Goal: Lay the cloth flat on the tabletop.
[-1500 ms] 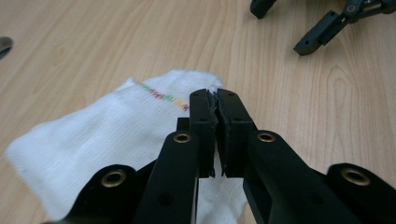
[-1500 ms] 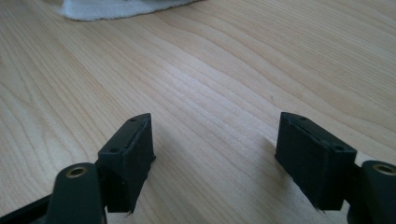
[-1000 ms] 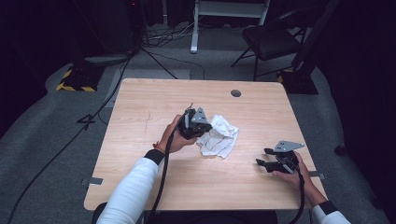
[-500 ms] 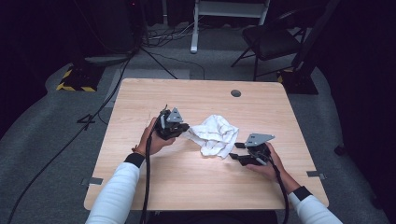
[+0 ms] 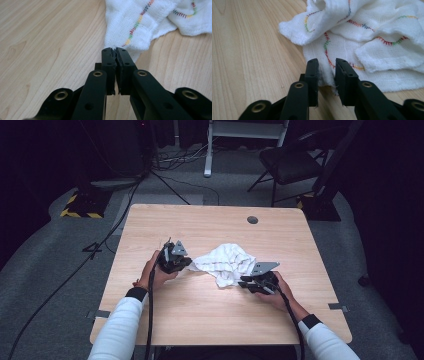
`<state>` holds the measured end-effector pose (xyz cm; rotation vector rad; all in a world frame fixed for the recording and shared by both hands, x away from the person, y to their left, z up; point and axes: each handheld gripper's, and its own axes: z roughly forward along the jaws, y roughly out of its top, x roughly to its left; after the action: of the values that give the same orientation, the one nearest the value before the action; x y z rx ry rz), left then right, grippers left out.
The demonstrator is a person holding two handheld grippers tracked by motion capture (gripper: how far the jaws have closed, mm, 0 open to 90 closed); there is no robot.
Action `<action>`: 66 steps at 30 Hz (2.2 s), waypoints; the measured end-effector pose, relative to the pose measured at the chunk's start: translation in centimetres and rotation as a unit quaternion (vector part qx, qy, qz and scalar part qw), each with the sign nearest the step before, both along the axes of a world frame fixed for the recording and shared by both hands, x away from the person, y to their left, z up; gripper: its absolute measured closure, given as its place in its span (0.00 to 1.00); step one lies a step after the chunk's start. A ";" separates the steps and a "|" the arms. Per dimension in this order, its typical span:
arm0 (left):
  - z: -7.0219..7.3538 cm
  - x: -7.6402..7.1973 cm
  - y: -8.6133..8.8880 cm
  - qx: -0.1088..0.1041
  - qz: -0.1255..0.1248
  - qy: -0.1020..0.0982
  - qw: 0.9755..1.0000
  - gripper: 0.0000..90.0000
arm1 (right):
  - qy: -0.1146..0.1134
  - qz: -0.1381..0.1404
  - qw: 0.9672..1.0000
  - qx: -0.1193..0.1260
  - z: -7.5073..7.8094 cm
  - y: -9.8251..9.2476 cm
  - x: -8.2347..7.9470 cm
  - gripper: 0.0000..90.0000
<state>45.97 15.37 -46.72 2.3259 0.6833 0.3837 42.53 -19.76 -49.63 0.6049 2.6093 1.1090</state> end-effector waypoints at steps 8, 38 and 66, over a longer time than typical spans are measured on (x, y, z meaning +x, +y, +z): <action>-0.3 -1.7 1.0 -0.039 -0.011 0.039 0.998 0.96 | 0.012 -0.002 1.000 -0.012 0.4 -2.4 -0.6 0.94; 1.3 -7.8 -5.4 -0.031 -0.090 0.014 0.995 0.42 | -0.013 -0.042 0.999 0.012 2.2 -6.1 -3.3 0.65; 1.5 -3.4 -10.1 -0.008 -0.111 -0.017 0.994 0.96 | -0.014 -0.069 0.997 -0.030 1.2 -4.2 -0.4 0.93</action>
<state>42.62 5.25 -45.21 2.3445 0.4031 0.3132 42.15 -23.92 -48.43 0.7399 2.5246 0.9853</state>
